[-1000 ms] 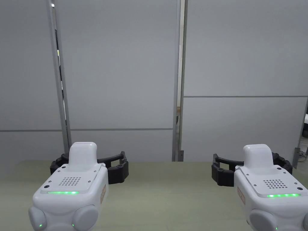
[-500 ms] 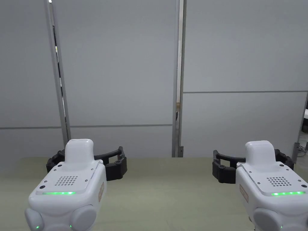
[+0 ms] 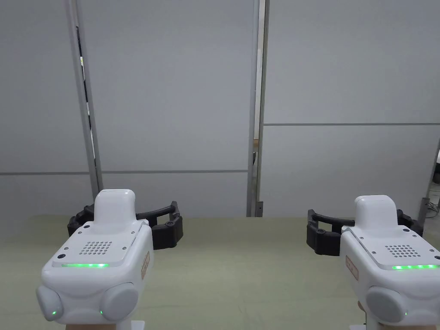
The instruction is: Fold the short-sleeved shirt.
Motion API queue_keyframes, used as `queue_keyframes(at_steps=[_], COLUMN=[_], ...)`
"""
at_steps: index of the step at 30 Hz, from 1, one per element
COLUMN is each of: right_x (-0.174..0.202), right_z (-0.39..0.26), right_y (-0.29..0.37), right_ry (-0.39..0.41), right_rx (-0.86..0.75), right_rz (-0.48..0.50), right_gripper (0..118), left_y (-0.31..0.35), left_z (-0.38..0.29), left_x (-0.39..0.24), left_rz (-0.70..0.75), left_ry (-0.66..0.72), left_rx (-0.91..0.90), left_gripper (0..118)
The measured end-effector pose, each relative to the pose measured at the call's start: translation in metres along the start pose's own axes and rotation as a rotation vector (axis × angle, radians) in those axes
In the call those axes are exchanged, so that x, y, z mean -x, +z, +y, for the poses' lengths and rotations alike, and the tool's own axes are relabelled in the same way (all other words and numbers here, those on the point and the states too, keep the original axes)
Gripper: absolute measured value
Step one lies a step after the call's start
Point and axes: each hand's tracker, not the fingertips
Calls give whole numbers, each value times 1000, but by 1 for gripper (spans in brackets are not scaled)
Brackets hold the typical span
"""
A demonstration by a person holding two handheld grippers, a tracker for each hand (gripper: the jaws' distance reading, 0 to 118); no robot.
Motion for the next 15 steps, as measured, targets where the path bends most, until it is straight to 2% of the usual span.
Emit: queue_keyframes(at_steps=[7,8,9,10,11,12,14,15], right_x=[-6,-7,-8,-9,-8,-8,-14,-14], right_z=[2,3,4,5,5,6,8,9], right_y=[5,6,9,10,9,10,9,10], right_ry=[-24,-26,-24,-17,6,35,29,28], right_rx=[5,9,10,2,0,-13,18,11], right_rz=[-27,-29,-22,-8,-36,-109,-2,-26], right_gripper=[118,106,65,4,2,2,2,2], left_y=[-2,-2,-1,-1,-2,-5,-9,-8], left_z=[0,0,1,2,1,1,3,4], left_x=[3,2,2,1,0,-4,-3,-3], left_rz=[-31,-36,-41,-55,-35,33,-23,-18], left_ry=[36,40,49,58,54,45,63,71], left_rx=[51,66,85,93,87,100,110,102], left_gripper=[118,110,74,17,0,0,0,0])
